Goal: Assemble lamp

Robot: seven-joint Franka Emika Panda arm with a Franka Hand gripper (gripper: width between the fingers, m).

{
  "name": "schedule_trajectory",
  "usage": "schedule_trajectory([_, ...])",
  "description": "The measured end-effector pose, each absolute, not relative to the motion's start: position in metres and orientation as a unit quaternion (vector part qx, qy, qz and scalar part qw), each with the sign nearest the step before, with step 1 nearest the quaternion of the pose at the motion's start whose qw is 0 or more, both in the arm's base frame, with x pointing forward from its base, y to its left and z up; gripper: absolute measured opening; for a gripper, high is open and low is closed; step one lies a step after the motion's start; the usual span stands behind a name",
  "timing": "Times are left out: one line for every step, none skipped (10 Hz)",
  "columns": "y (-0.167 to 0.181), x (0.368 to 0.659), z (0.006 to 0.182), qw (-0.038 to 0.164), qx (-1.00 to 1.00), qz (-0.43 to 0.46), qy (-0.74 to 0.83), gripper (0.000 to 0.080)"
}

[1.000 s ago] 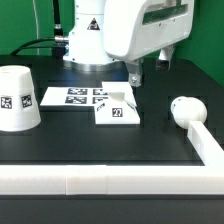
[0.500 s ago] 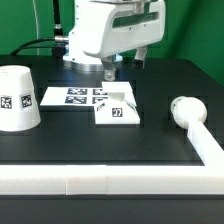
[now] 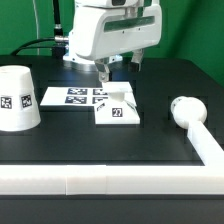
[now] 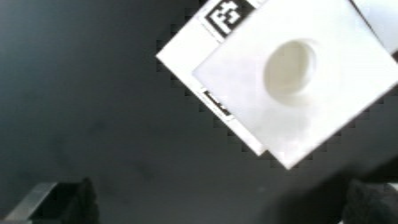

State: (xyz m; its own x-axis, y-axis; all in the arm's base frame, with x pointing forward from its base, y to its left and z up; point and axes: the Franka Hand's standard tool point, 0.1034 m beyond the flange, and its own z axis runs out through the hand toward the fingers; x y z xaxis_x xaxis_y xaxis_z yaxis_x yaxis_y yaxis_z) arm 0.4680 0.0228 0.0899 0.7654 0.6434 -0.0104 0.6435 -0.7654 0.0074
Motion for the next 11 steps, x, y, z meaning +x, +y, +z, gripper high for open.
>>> schedule_trajectory([0.018,0.463,0.087,0.000,0.956,-0.002,0.293,0.0700])
schedule_trajectory([0.013,0.453,0.081,-0.008,0.974,-0.005,0.228,0.0700])
schedule_trajectory([0.014,0.446,0.078,-0.009,0.983,-0.010,0.183,0.0700])
schedule_trajectory([0.014,0.445,0.078,-0.011,0.991,-0.011,0.135,0.0700])
schedule_trajectory([0.015,0.445,0.078,-0.013,0.994,-0.011,0.105,0.0700])
schedule_trajectory([0.016,0.445,0.077,-0.015,0.997,-0.012,0.076,0.0700])
schedule_trajectory([0.018,0.445,0.077,-0.018,0.999,-0.013,0.024,0.0700])
schedule_trajectory([0.018,0.444,0.077,-0.018,1.000,-0.012,0.008,0.0700])
schedule_trajectory([0.018,0.441,0.072,-0.020,0.999,-0.014,-0.028,0.0700])
schedule_trajectory([0.018,0.438,0.069,-0.020,0.998,-0.019,-0.054,0.0700])
schedule_trajectory([0.019,0.437,0.065,-0.020,0.998,-0.017,-0.050,0.0700])
